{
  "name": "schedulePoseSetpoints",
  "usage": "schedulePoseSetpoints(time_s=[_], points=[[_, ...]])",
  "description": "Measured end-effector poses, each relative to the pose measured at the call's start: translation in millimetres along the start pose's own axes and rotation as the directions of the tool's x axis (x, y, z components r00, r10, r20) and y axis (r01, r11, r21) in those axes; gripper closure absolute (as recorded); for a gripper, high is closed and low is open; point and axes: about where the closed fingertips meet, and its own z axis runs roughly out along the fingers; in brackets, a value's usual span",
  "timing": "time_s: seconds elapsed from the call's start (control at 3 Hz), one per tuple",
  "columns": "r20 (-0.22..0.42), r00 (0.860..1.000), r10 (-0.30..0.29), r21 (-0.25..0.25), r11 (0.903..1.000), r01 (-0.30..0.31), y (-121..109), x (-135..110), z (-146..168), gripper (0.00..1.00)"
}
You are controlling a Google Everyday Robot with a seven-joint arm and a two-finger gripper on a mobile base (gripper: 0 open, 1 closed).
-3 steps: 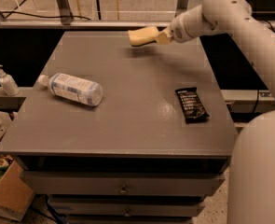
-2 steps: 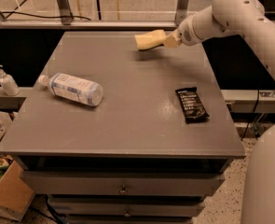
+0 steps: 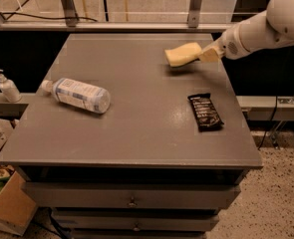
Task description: Move sponge near rxbar chocolate
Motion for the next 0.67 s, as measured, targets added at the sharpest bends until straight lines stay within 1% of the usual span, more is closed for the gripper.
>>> schedulePoseSetpoints(time_s=[0.67], points=[[-0.051, 0.998, -0.033, -0.031, 0.9990, 0.032, 0.8, 53.3, -53.5, 1.00]])
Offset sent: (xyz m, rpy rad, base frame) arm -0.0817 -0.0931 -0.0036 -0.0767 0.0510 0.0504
